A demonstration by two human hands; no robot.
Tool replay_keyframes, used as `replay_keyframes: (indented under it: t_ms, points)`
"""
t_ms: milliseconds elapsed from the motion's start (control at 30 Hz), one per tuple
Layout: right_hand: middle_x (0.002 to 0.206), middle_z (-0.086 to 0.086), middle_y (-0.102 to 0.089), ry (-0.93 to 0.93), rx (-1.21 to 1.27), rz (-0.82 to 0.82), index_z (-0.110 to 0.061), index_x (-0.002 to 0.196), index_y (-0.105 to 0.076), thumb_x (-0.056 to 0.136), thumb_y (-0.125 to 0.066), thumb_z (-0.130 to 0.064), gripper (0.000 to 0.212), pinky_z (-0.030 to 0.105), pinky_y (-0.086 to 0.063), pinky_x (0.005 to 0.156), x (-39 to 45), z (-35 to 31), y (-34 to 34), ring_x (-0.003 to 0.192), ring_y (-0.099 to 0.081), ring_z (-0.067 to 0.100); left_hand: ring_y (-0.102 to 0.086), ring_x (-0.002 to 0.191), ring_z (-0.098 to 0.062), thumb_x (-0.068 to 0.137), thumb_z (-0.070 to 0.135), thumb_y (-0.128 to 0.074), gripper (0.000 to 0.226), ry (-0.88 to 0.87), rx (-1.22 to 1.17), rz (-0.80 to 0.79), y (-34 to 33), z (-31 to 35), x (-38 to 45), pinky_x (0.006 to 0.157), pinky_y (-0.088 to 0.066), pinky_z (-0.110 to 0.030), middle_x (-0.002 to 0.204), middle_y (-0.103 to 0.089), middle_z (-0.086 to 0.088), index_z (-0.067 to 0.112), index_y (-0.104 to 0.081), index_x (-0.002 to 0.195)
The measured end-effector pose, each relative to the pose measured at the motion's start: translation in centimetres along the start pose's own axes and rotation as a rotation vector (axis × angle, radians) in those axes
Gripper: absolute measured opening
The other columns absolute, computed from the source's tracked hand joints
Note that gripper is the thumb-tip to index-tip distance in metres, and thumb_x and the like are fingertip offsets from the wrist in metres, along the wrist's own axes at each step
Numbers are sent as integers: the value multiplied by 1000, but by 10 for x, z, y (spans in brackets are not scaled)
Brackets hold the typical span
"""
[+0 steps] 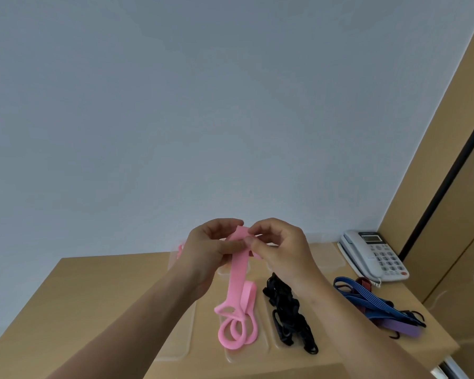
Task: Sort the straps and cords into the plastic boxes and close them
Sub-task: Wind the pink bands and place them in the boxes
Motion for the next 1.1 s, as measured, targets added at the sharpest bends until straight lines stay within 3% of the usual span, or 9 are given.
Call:
replay_keyframes:
  t_ms: [100, 200, 267, 433, 567, 700, 867, 967, 1100]
  points:
    - [87, 0, -75, -71, 39, -35, -19, 99, -72, 86, -77, -9, 17, 34, -60, 71, 4, 9, -3, 73, -71, 16, -72, 96, -41, 69, -17, -80, 43, -22, 34, 22, 1, 1, 0, 90, -59, -54, 110, -74, -16, 14, -78, 98]
    - [87, -2, -75, -168, 16, -95, -25, 116, -70, 87, -76, -14, 32, 27, -55, 69, 7, 20, -10, 70, -68, 9, -71, 100, -42, 67, -21, -80, 52, -7, 26, 23, 4, -2, 2, 91, -59, -52, 113, -72, -21, 11, -75, 107]
    - [80, -2, -74, -111, -37, -106, -23, 105, -77, 88, -73, -10, 22, 28, -56, 69, 10, 15, -12, 67, -66, 8, -70, 104, -42, 69, -17, -80, 55, 44, 13, -16, 3, -7, 4, 90, -60, -45, 114, -72, -22, 9, -70, 116]
    - [84, -9, -77, 15, -75, -39, -34, 89, -77, 83, -78, -9, 26, 26, -58, 71, 9, 4, -9, 78, -72, 8, -71, 111, -32, 84, 14, -80, 42, 248, 47, -144, -3, -24, 2, 98, -56, -43, 119, -73, -19, 2, -66, 122]
    - [87, -9, -77, 72, -58, -4, -24, 88, -79, 82, -80, -5, 20, 26, -59, 77, 5, 0, -7, 86, -73, 8, -70, 113, -30, 86, 44, -76, 40, 289, 145, -198, -3, -28, 1, 101, -55, -49, 119, -73, -13, 14, -76, 113]
    - [92, 0, -73, 130, -113, 36, -11, 87, -79, 77, -79, 7, 21, 36, -58, 80, 4, -8, -3, 86, -68, 13, -69, 111, -38, 87, 37, -76, 42, 256, -15, -148, -2, -24, 5, 91, -59, -44, 120, -71, -22, 5, -73, 115]
    - [106, -1, -68, 242, -271, -11, -13, 89, -81, 77, -82, 1, 18, 15, -50, 80, -2, -20, -8, 86, -65, 8, -75, 93, -32, 77, 16, -78, 49, 248, -176, -136, -7, -18, 6, 74, -60, -35, 111, -74, -22, 0, -62, 120]
    - [117, -8, -66, 188, -245, -56, -17, 94, -82, 80, -78, 1, 23, 10, -45, 90, -3, -14, -8, 107, -62, 0, -74, 99, -35, 83, 3, -74, 51, 236, -208, -87, -3, -21, 9, 78, -62, -39, 114, -73, -23, 1, -53, 129]
    - [121, -9, -65, 2, -22, 39, -26, 112, -74, 82, -79, -5, 37, 26, -55, 93, 1, 7, 4, 109, -64, 5, -70, 106, -44, 88, -8, -68, 43, 214, -177, -48, 0, -25, 12, 94, -58, -51, 116, -71, -26, 1, -55, 127]
Point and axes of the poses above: each hand's wrist, its own x-axis towards the middle knuckle, its own y-axis out of the back of the hand, z = x × y, the point moved 10 cm from there along x, towards the middle knuckle
